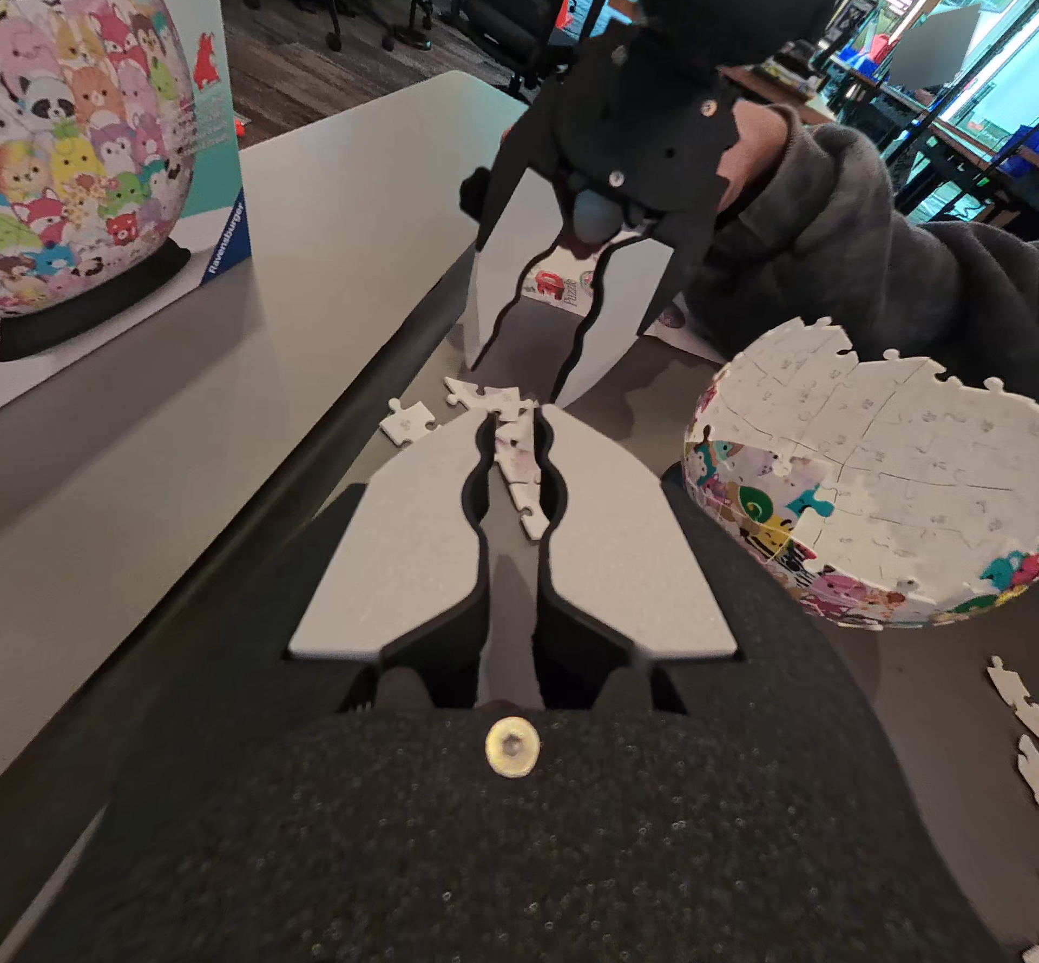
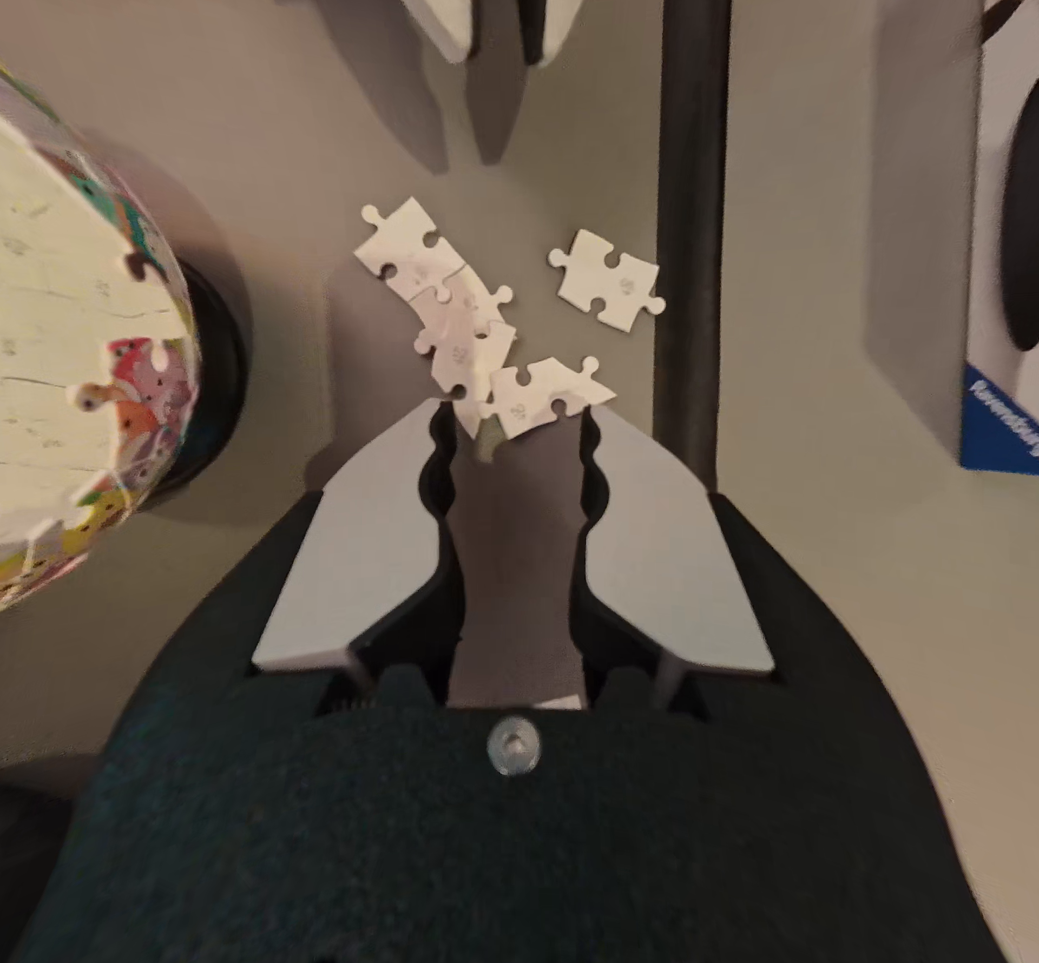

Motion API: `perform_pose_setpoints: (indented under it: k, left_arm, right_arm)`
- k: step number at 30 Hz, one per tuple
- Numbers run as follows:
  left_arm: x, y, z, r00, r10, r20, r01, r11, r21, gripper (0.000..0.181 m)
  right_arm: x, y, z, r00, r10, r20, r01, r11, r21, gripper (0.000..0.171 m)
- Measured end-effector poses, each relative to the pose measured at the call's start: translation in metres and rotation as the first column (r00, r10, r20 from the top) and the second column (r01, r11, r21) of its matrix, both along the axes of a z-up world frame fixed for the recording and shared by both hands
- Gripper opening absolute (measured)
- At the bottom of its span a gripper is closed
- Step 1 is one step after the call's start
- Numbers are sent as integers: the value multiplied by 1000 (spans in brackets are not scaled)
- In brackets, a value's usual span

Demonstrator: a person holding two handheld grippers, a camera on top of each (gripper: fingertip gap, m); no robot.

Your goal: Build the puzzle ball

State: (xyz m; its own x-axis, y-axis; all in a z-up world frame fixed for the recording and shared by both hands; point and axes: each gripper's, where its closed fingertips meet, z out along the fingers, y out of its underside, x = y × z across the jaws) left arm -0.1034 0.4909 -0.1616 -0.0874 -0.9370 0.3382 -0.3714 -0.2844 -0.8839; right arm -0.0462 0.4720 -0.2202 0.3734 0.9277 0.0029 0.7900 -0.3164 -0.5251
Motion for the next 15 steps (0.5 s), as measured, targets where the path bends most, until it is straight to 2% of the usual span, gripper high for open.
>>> perform_pose_setpoints:
  k: [4, 9, 10, 15]
  left_arm:
    - [0, -1, -1, 1000, -5, -4, 5, 1000, -8, 12]
    - [1, 0, -2, 1000, 7, -8, -7, 1000, 8, 12]
    - [1, 0, -2, 1000, 9, -10, -9, 1000, 12, 12]
    - [2, 0, -6, 999, 11, -36, -10, 999, 31, 12]
  right_arm:
    - [0, 2, -7, 999, -19, -36, 17, 999, -48, 28]
    - [3, 4, -7, 1000, -6, -10, 6, 1000, 6, 24]
    - [2, 4, -5, 1000, 3, -13, -3, 1000, 14, 7]
    - [7, 4, -4, 999, 17, 41, -20, 998, 56, 4]
